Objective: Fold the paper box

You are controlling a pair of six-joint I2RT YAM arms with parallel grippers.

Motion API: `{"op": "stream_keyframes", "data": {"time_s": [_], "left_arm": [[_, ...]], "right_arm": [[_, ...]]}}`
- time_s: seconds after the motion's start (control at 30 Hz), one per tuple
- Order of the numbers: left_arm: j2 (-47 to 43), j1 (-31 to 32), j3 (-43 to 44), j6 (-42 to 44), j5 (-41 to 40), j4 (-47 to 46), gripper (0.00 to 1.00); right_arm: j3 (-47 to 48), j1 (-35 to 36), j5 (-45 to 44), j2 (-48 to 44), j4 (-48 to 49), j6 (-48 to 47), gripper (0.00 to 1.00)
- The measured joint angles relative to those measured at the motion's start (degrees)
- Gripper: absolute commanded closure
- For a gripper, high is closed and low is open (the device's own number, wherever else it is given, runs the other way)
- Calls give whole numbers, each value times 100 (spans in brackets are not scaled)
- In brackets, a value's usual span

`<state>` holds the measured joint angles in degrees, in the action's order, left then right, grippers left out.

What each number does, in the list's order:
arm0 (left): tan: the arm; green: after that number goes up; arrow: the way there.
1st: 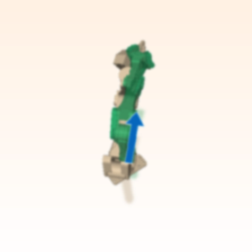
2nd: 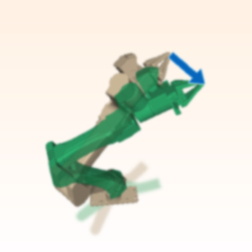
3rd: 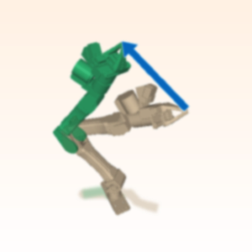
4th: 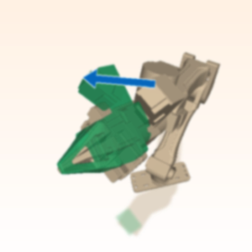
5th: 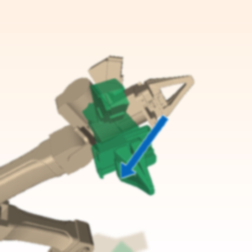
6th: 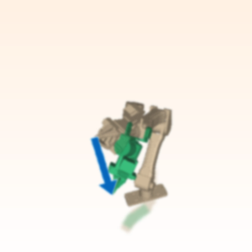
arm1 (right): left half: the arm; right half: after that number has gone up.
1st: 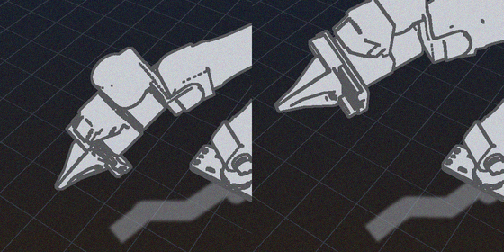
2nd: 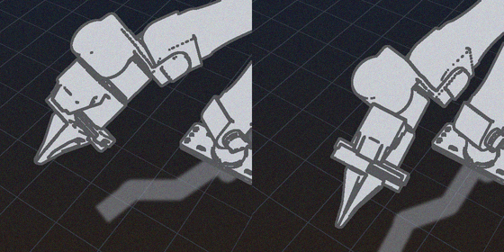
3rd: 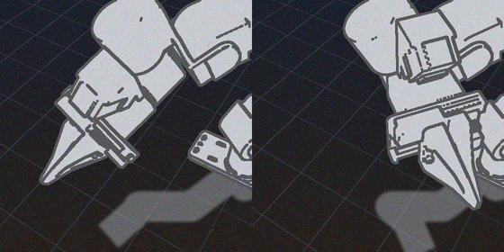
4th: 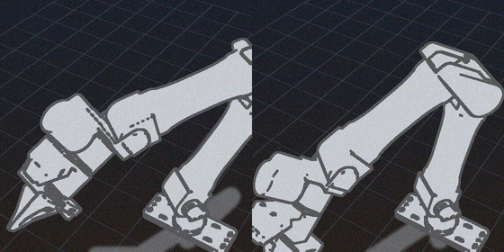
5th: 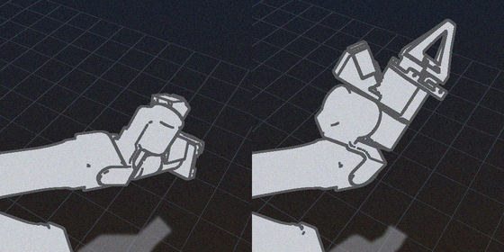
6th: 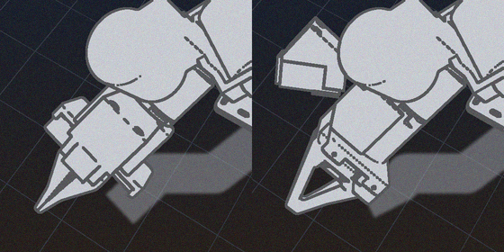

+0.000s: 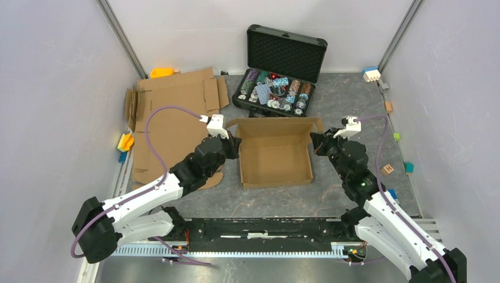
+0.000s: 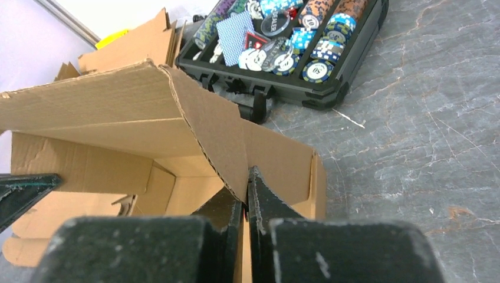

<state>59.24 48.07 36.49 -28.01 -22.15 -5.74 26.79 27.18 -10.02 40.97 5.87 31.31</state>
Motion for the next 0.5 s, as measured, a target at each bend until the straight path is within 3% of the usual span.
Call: {"op": "stream_keyframes", "data": {"time_s": [0.13,0.27,0.5], "left_arm": [[-31,2,-151,-7,201,7,92],[-15,9,-321,-83,525,109,69],[-15,87,-339,-413,1156,990,41]], "right_arm": [[-188,9,109,-168,-103,-186,92],[-525,22,243,-428,-271,-291,91],[-717,59,404,-702,-601,-463,90]]}}
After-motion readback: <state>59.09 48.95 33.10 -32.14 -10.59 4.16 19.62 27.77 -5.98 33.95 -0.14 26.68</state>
